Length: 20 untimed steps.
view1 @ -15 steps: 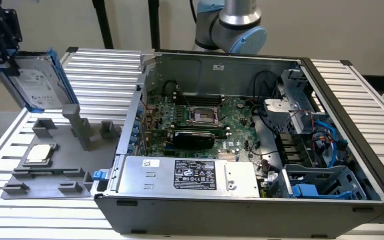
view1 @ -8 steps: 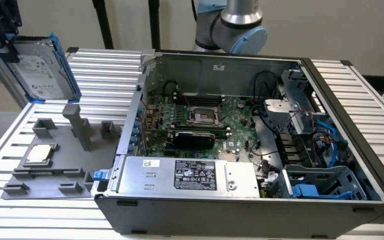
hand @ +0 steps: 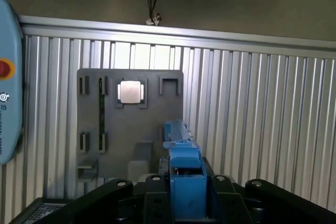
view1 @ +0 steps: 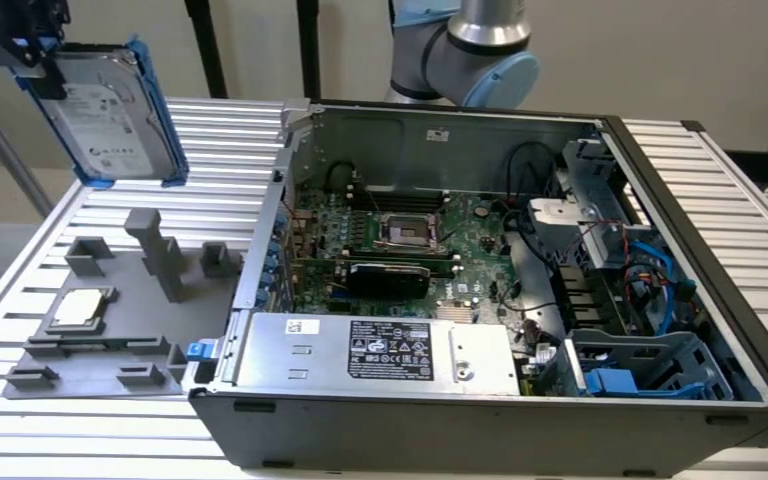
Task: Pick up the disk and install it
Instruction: 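Pick up the disk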
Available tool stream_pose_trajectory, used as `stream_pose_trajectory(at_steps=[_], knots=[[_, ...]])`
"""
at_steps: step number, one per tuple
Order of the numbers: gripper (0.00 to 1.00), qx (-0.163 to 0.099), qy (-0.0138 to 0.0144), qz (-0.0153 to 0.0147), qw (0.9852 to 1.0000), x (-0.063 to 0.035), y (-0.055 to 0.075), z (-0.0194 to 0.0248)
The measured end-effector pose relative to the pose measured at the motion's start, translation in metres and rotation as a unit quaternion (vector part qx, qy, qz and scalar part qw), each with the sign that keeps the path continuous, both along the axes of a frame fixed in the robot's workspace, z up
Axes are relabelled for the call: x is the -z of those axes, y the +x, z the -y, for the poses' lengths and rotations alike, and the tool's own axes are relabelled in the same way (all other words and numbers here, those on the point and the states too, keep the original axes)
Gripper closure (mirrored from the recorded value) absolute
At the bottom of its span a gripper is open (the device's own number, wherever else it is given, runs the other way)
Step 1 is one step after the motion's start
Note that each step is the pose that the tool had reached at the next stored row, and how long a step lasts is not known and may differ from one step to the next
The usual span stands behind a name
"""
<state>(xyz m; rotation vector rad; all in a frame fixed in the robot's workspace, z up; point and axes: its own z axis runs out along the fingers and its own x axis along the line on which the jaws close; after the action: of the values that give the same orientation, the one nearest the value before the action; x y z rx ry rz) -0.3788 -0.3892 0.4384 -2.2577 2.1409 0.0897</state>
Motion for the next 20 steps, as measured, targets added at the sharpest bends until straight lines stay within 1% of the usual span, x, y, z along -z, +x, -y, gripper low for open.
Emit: stream_pose_trajectory(at_steps=[5, 10, 15, 20], knots=[[0.67, 0.000, 0.0045, 0.0001, 1.0000, -0.0170, 0.023, 0.0024], [0.67, 0.000, 0.0072, -0.0001, 1.0000, -0.0348, 0.046, 0.0075], [0.67, 0.000, 0.0083, -0.0003, 1.0000, -0.0483, 0.068, 0.0148], [0.67, 0.000, 0.0085, -0.0006, 1.0000, -0.0550, 0.087, 0.0245]])
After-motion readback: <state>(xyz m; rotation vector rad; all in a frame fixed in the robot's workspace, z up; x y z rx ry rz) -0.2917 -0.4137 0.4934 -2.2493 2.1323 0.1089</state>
